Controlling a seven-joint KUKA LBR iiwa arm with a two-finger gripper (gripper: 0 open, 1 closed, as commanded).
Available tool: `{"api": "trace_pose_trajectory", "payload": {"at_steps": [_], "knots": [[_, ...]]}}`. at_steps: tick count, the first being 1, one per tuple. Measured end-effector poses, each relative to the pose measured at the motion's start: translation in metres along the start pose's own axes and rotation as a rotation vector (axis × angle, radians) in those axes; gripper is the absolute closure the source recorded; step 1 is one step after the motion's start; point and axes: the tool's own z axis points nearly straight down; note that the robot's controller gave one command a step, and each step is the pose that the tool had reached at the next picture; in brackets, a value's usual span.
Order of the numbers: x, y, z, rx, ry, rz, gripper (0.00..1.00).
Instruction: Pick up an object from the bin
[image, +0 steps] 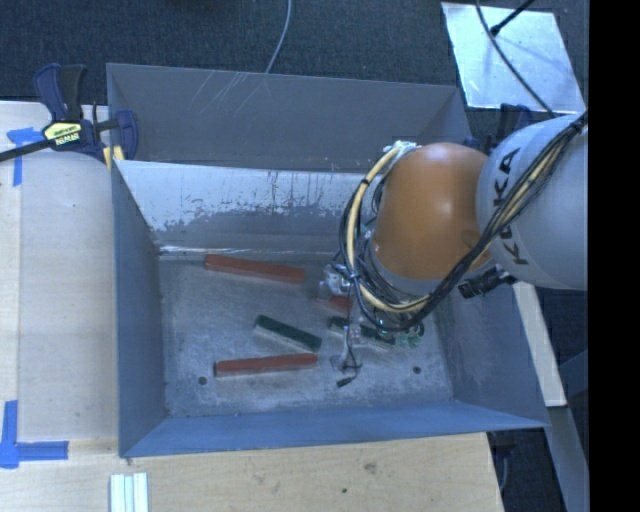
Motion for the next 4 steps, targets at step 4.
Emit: {"api": "trace_pose_trajectory", "payload": {"at_steps": [4], "knots": [[0.001,0.055,0.055,0.0,-0.007,-0.085,0.0]]}}
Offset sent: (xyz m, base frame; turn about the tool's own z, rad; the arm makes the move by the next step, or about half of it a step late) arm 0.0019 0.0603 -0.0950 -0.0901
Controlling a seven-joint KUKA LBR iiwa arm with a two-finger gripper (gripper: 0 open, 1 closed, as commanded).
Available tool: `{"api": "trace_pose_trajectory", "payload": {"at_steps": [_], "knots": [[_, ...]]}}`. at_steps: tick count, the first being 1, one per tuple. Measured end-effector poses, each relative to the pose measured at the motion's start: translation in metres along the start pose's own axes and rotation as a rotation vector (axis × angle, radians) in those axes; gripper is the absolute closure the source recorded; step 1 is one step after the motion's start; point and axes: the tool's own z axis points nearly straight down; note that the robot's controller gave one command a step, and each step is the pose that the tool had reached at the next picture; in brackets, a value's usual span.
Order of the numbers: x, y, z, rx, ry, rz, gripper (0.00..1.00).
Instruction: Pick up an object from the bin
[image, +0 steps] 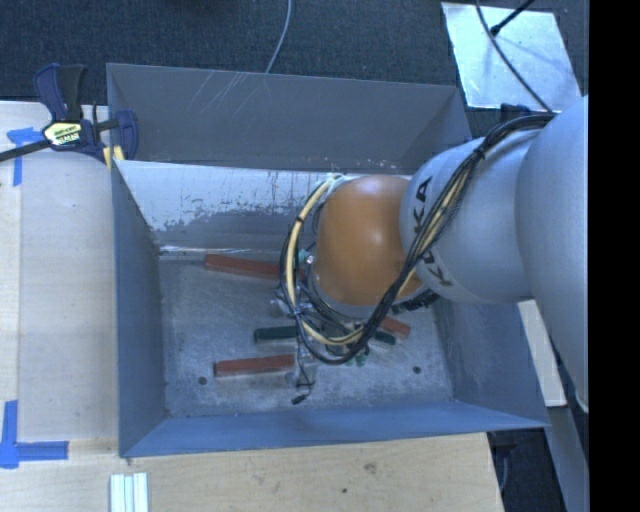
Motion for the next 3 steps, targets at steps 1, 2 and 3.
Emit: {"api": "trace_pose_trajectory", "payload": {"at_steps": [1,2,3], "knots": [[-0.0017,0.0025,0.0388,0.0,0.0,-0.186,0.0],[-0.0007,0.0077,0.0402,0.0,0.001,0.064,1.0],[-0.0007,0.0076,0.0402,0.0,0.001,0.064,1.0]]}}
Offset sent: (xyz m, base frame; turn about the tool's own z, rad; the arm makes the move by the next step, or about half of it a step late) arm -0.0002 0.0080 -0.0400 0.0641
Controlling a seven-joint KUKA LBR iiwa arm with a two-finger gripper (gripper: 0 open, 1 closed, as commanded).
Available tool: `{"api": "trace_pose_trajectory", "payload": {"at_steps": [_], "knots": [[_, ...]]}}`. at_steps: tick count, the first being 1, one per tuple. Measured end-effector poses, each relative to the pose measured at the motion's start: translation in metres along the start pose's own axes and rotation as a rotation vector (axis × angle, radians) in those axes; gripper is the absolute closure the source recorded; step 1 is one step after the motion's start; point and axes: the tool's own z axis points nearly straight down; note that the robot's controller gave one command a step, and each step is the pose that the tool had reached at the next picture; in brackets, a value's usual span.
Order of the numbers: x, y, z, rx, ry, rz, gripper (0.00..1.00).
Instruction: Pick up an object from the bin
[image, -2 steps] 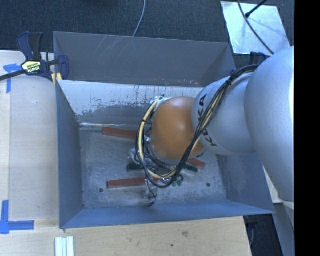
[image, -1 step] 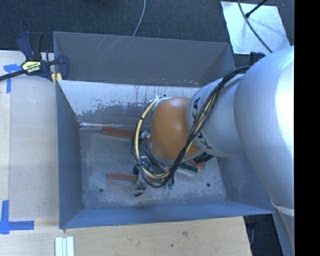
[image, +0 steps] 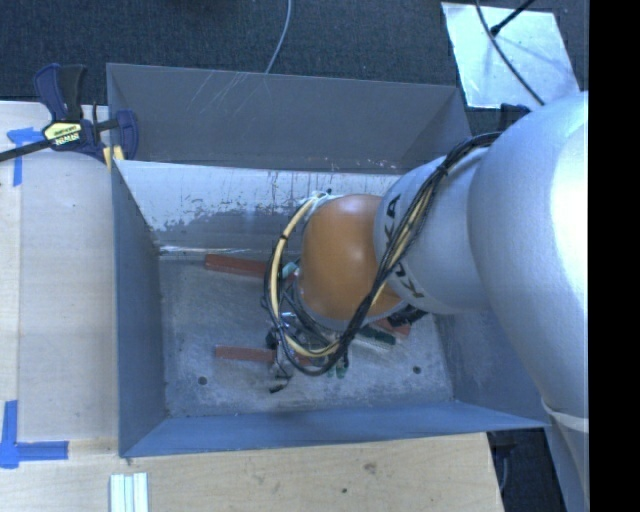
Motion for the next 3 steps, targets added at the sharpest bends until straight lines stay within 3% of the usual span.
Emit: {"api": "trace_pose_trajectory", "payload": {"at_steps": [3], "knots": [[0.0,0.0,-0.015,0.0,0.001,0.001,1.0]]}}
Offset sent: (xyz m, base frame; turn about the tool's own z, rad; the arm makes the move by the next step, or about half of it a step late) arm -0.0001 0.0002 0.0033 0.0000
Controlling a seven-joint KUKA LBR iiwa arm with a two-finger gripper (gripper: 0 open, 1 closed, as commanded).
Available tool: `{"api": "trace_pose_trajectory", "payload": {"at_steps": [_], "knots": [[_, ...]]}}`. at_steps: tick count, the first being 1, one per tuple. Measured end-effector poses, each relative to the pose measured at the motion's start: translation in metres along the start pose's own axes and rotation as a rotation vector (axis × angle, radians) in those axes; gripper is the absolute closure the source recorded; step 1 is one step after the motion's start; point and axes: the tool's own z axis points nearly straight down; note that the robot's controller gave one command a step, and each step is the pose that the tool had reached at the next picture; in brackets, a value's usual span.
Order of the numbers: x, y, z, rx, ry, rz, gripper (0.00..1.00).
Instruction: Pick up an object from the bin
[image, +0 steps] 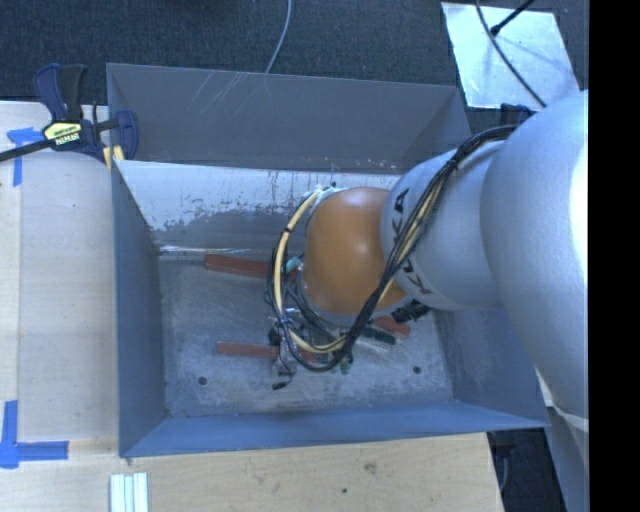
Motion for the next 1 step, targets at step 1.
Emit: {"api": "trace_pose_trajectory", "payload": {"at_steps": [1], "knots": [[-0.0003,-0.0001,-0.0091,0.0,-0.001,0.001,1.0]]}}
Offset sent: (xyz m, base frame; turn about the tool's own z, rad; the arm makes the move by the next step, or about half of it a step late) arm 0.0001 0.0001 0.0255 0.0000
